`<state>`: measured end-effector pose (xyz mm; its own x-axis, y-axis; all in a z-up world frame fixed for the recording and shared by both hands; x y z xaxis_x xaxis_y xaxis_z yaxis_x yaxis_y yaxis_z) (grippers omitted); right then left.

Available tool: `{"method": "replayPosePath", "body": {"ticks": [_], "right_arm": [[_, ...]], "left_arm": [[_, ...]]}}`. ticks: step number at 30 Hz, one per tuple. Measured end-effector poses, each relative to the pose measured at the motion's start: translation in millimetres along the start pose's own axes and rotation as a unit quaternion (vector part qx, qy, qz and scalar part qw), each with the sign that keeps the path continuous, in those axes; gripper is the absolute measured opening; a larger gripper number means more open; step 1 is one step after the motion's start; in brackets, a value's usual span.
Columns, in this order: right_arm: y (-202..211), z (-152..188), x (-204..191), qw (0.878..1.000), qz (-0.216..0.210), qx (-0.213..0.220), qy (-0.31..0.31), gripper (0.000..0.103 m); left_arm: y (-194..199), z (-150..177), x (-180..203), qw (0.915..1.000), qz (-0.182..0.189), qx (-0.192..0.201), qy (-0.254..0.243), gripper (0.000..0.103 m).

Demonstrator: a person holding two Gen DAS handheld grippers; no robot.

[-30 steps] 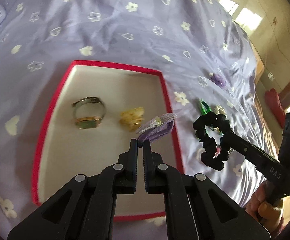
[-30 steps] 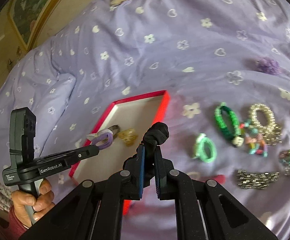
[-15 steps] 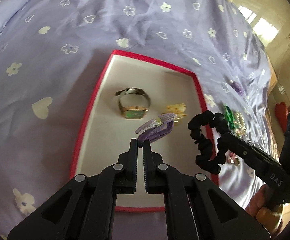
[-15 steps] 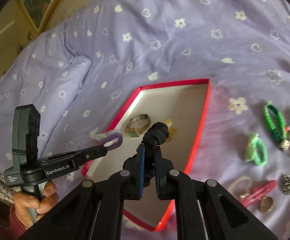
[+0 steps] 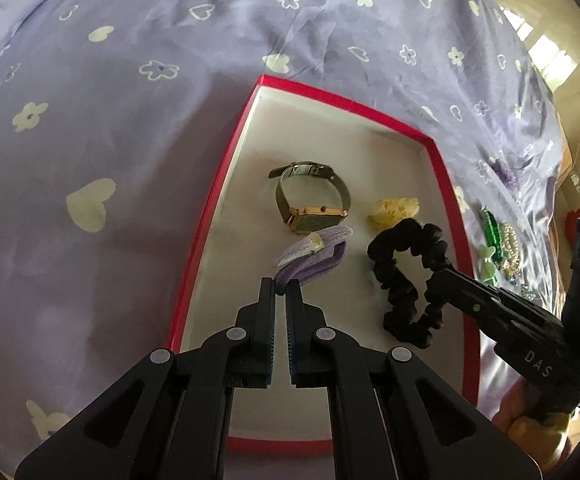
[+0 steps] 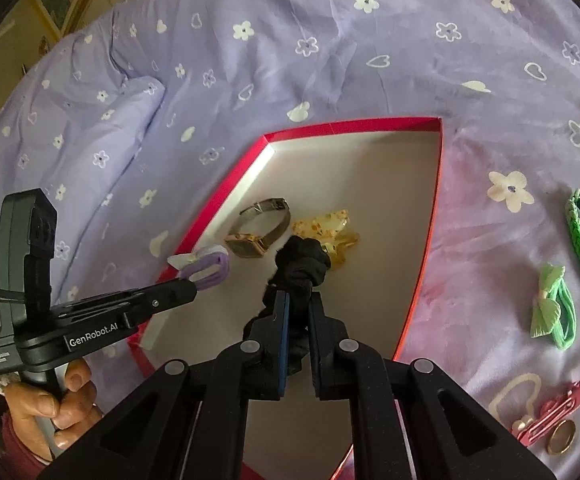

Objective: Organize jewelry
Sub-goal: 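Carry the hair tie and scrunchie into the box while opening both tools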

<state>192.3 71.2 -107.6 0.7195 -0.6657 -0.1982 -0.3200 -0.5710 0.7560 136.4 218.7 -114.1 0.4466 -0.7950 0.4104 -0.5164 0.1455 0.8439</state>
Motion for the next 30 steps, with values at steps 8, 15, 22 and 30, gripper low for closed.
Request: {"method": "replayPosePath", "body": {"ticks": [8, 15, 22, 30], "right_arm": [[-7, 1, 1, 1.000, 0.004, -0.015, 0.007, 0.014], [-4, 2, 3, 1.000, -0.002, -0.012, -0.002, 0.022], [12, 1, 2, 1.000, -0.008, 0.007, -0.009, 0.036], [47, 4, 13, 0.999, -0.001, 0.037, -0.016, 0.036]], "left_arm": [[-14, -2, -4, 0.9997, -0.017, -0.018, 0.005, 0.006], [-12, -1, -4, 0.9995, -0.026, -0.016, 0.003, 0.009], [-1, 0, -3, 0.9996, -0.027, -0.006, 0.004, 0.027], [22, 3, 15, 0.9995, -0.022, 0.019, -0.011, 0.027]]}}
Point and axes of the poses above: each gripper's, at about its wrist camera, not at the fingertips, and y roughly against the way its jaws point, x to its right, z to its underside, the point moved 5 cm from there along -y, roughly the way its jaws point, and after that the axes turned 13 degrees about y, right-handed, at the moved point
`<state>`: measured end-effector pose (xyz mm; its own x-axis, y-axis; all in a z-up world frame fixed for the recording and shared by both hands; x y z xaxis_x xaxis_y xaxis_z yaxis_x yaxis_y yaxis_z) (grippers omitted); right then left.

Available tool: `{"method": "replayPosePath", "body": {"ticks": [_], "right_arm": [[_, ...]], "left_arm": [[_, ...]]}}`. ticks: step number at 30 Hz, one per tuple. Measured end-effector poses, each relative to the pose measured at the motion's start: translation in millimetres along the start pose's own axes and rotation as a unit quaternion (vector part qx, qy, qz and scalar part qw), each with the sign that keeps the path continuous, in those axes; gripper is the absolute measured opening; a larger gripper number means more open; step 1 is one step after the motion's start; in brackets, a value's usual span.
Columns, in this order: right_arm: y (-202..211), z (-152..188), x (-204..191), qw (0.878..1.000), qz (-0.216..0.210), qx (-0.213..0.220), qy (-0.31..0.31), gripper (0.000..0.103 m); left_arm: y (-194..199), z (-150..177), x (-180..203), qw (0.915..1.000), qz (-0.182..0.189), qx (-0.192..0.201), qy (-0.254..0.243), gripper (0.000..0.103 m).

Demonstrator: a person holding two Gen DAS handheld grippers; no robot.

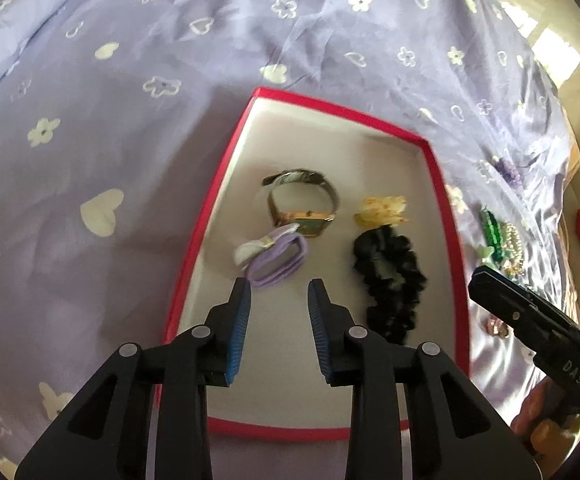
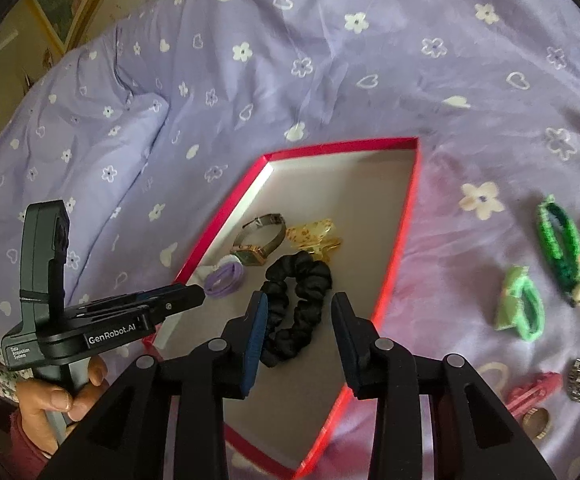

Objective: Organize jewelry
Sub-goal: 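Move both open tools back over the remaining jewelry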

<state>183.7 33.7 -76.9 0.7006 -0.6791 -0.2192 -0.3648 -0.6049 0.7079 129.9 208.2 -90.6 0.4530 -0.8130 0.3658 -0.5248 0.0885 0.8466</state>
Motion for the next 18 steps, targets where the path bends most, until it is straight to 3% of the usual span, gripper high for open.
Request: {"method": "replayPosePath", "body": {"ticks": [18], "right_arm": [[76, 34, 80, 0.996, 0.064, 0.030, -0.059, 0.036]], "left_arm": [[6, 33, 95, 0.9968, 0.045, -0.011, -0.065, 0.034]]}}
Point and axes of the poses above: each gripper's, at about its wrist camera, not at the fingertips, and y roughly against the way its jaws point, x to its right, z to its underside, the point moved 5 cm from there along -y, roughly the way its jaws point, and after that the axes turned 13 degrees about y, right-handed, at the moved point
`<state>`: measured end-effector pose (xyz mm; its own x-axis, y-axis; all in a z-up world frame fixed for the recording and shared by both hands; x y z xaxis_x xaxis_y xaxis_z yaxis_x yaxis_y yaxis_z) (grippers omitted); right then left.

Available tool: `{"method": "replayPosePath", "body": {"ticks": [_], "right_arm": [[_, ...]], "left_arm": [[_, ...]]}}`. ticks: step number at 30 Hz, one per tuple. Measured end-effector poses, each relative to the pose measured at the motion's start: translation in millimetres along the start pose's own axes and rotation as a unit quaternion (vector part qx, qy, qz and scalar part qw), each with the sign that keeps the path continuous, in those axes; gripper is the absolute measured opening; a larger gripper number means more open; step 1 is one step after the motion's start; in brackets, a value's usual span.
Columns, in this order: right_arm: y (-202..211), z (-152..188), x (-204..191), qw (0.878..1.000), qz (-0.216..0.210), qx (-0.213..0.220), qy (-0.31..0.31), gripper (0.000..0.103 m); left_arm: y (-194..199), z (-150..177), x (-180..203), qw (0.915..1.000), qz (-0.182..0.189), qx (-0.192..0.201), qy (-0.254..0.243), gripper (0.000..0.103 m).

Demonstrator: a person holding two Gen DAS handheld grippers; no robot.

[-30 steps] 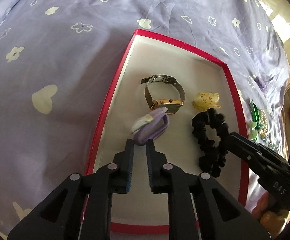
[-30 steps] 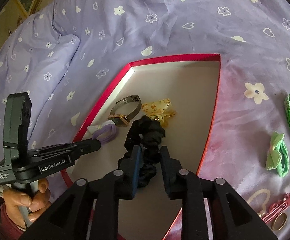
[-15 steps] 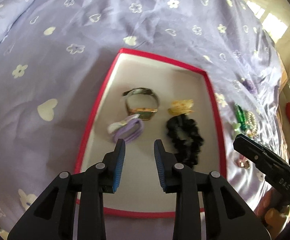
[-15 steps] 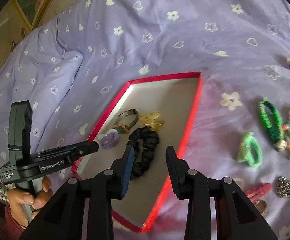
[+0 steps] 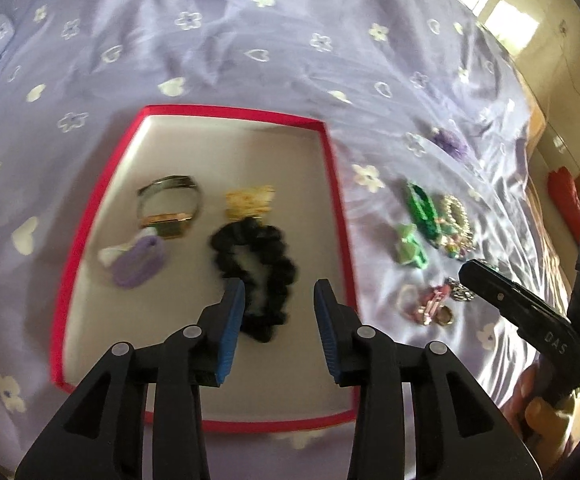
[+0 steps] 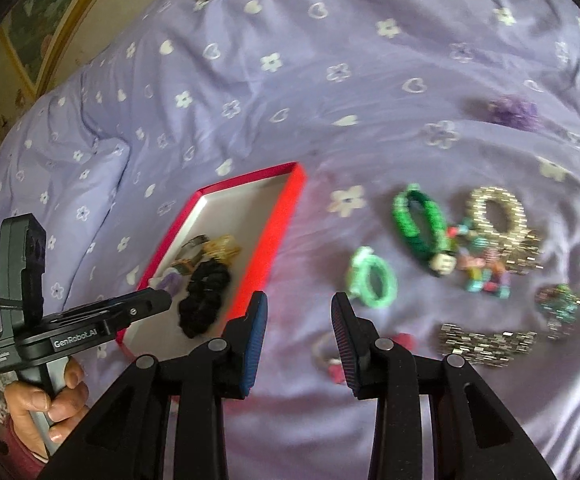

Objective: Organize jewelry
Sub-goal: 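Move both open tools back over the remaining jewelry, then grasp the mint green bow hair tie with the left tool while the right tool grasps the teal beaded bracelet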

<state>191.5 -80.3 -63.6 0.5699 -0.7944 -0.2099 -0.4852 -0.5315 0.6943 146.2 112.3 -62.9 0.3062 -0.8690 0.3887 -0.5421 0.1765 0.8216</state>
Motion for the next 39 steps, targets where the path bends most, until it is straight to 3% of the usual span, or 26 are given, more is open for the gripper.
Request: {"method": "replayPosePath", "body": {"ticks": [24, 39], "right_arm": [[54, 42, 123, 0.991, 0.108, -0.001, -0.080, 0.039], [23, 52, 154, 0.986, 0.125, -0.029, -0.109, 0.043]], "left_arm": [[-54, 16, 110, 0.9943, 0.019, -0.047, -0.094, 0.037], [-118, 7, 132, 0.9899, -0.018, -0.077, -0.118, 0.037]]}}
Point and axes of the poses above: each gripper's, at about its wrist camera, not at the fingertips, and y roughly against the way its jaws point, x to its right, z to its underside, the point moved 5 cm from there along -y, roughly the way its jaws point, and after that the axes turned 13 degrees about y, right-handed, at the moved point
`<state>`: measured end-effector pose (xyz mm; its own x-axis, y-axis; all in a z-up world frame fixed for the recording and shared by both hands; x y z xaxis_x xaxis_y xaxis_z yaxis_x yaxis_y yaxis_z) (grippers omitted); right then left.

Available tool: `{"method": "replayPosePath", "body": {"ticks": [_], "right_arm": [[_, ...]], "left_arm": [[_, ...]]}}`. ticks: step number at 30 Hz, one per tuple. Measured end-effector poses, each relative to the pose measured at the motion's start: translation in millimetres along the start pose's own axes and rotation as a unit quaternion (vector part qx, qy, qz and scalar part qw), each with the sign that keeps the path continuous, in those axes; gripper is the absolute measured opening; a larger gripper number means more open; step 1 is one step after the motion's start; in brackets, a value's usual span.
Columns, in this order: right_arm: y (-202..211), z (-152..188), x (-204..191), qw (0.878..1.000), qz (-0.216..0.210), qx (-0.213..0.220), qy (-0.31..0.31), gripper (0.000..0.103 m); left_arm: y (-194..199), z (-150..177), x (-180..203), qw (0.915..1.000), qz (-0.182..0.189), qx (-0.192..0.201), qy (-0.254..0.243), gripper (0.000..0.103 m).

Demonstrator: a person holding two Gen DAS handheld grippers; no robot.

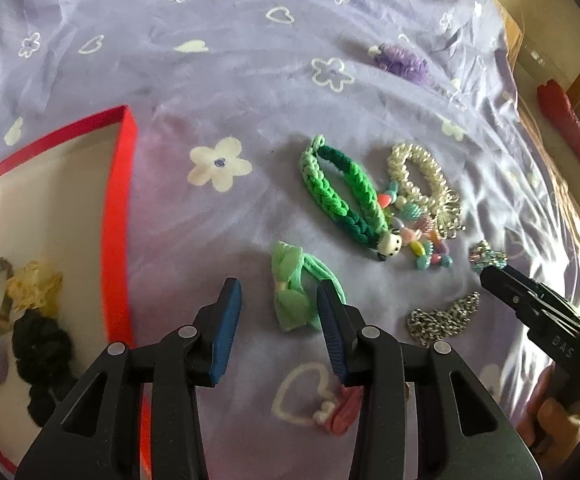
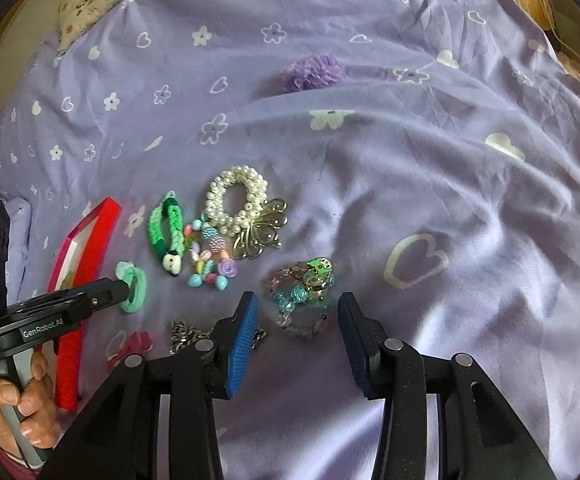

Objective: Organize jewelry
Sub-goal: 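Grasp the mint green bow hair tie with the left tool while the right tool grasps the teal beaded bracelet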

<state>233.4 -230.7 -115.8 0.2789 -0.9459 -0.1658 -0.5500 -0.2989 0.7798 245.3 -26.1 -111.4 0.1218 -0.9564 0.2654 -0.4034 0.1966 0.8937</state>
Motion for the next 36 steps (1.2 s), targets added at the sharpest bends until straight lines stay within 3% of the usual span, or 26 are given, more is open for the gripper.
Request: {"method": "replayPosePath", "body": {"ticks": [2, 4, 7, 9, 11, 26, 36], "right_arm": [[0, 0, -1, 1.000, 0.003, 0.001, 0.005, 0.043], [0, 1, -1, 1.000, 0.005, 0.001, 0.008, 0.042], [2, 4, -1, 1.000, 0.002, 0.000, 0.006, 0.041], [3, 6, 0, 1.000, 0.006, -0.004, 0.009, 0.018], [5, 8, -1, 1.000, 0.003, -0.002, 0.008, 0.014], [47, -12, -26, 0.998, -0.020, 0.061, 0.019, 0.013], [54, -19, -82, 0.994, -0.066, 0.075, 0.054, 0.013]], "left_arm": [[-3, 0, 1, 1.0000, -0.003, 0.003, -0.004, 0.035], [-4, 0, 2, 1.0000, 0.002, 0.004, -0.009, 0.018], [-4, 0, 5, 0.9998, 0.007, 0.008, -0.016, 0.012], [-4, 1, 7, 0.9996, 0.010, 0.012, -0.023, 0.012], [-3, 2, 8, 0.9995, 0.011, 0.015, -0.026, 0.011], [41, 7, 5, 0.9973, 0.053, 0.049, -0.016, 0.010], [86, 20, -31, 0.9948, 0.064, 0.077, 0.015, 0.010]]}}
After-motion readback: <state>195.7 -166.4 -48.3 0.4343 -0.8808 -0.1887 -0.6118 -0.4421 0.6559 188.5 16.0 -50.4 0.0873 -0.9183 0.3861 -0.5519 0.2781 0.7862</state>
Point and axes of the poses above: each gripper's, at about its wrist camera, not at the fingertips, and y roughly against the way its jaws point, x to its right, z to its underside, the point moved 5 cm from there along -y, roughly the way its jaws point, and after that the axes turned 13 degrees about y, right-handed, at the moved point
